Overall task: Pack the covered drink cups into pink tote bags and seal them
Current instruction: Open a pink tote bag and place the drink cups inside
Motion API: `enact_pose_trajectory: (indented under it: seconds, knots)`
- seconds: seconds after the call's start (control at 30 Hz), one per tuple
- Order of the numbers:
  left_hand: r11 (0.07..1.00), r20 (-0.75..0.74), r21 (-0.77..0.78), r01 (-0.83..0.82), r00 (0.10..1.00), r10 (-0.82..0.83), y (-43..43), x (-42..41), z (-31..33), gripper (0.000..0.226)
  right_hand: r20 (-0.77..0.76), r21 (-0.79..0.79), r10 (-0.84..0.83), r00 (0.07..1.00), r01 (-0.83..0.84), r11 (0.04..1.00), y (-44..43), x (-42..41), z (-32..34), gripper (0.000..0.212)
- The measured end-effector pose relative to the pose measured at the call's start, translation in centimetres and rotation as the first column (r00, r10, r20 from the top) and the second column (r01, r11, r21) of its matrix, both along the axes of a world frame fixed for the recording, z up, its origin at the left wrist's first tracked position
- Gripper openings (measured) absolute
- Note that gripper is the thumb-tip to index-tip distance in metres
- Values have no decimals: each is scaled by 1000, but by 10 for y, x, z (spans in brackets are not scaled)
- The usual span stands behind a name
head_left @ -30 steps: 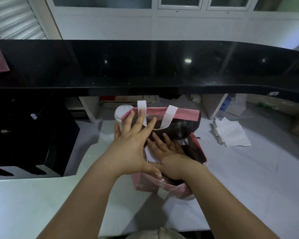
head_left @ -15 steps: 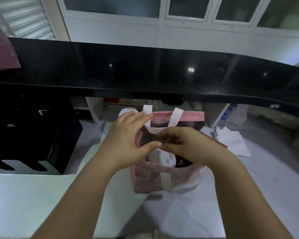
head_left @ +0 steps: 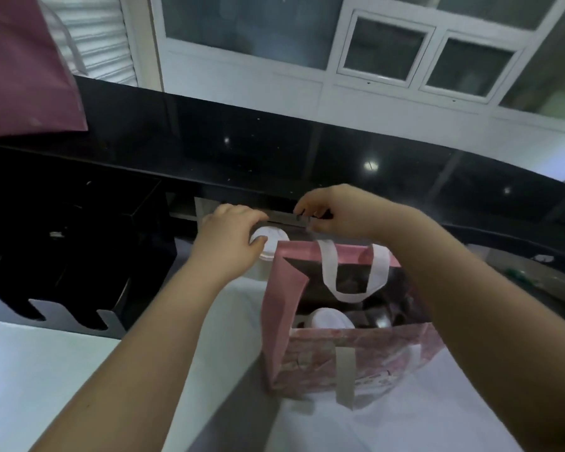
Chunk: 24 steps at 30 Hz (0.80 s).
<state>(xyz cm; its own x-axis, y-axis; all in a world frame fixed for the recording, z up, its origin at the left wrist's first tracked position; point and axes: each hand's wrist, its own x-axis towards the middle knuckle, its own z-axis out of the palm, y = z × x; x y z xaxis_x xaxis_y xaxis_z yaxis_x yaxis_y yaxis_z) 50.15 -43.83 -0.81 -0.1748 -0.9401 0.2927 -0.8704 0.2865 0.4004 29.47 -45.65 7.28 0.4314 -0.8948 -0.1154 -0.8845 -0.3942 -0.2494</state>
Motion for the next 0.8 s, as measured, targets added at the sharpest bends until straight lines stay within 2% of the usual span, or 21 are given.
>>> enact_pose_trajectory:
  seconds: [0.13, 0.23, 0.33, 0.43, 0.5, 0.6, 0.67, 0.8]
  knots:
    - [996, 42, 85, -41, 998, 38, -7, 11, -30, 43, -145, 125, 142, 979, -124, 984, -38, 20, -32, 42]
    - [989, 44, 141, -52, 998, 46, -11, 18, -52, 48, -193, 221, 167, 967, -123, 968, -62, 28, -54, 55]
    - [983, 60, 172, -65, 997, 55, -18, 23, -67, 49, -191, 287, 206, 960, -147, 947, -80, 39, -76, 48]
    - [981, 47, 180, -77, 996, 70, -26, 26, -77, 49, -278, 303, 313, 908, -226, 926, -96, 48, -98, 50]
    - [979, 38, 182, -90, 996, 84, -29, 29, -83, 49, -358, 310, 330, 873, -222, 925, -104, 50, -109, 63]
    - [978, 23, 191, -86, 996, 83, -33, 31, -90, 49, -376, 361, 260, 889, -118, 925, -109, 55, -116, 91]
    - [977, 11, 197, -80, 997, 79, -33, 31, -94, 49, -373, 328, 250, 893, -125, 936, -107, 58, -125, 99]
    - [975, 24, 204, -84, 996, 80, -35, 33, -93, 49, -295, 196, 238, 925, -185, 963, -104, 56, -135, 95]
